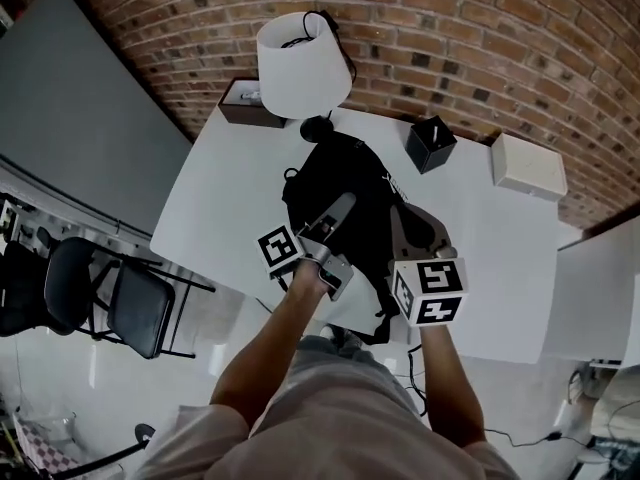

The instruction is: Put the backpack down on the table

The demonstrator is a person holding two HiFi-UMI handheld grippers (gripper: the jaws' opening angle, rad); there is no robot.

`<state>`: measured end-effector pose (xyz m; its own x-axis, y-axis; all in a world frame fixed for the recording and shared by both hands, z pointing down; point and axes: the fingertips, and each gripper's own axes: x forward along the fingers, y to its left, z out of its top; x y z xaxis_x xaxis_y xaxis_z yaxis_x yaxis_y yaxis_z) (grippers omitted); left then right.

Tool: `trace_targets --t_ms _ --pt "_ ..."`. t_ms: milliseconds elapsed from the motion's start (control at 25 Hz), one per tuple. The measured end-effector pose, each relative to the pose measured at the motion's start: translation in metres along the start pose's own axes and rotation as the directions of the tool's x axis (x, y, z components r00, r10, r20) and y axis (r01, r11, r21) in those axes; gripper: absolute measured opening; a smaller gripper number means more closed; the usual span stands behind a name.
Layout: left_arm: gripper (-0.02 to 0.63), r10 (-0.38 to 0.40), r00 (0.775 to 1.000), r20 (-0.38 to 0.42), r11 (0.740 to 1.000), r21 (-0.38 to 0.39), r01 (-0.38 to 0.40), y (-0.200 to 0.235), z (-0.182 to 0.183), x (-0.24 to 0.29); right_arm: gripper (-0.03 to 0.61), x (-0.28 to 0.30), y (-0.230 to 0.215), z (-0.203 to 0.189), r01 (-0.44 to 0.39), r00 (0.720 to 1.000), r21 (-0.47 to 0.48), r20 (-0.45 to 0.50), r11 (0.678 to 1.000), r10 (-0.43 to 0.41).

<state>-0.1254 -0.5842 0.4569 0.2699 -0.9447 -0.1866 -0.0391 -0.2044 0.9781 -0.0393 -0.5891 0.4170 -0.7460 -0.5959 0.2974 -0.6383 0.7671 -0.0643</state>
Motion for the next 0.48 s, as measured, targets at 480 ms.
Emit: trace_targets --t_ms 480 --pt "0.104 0.058 0.998 0.032 0.998 0.027 -0.059 0.014 0.020 -0.025 0.002 0.018 0.032 -0.007 -0.070 0.998 0.013 -0.002 0.997 0.070"
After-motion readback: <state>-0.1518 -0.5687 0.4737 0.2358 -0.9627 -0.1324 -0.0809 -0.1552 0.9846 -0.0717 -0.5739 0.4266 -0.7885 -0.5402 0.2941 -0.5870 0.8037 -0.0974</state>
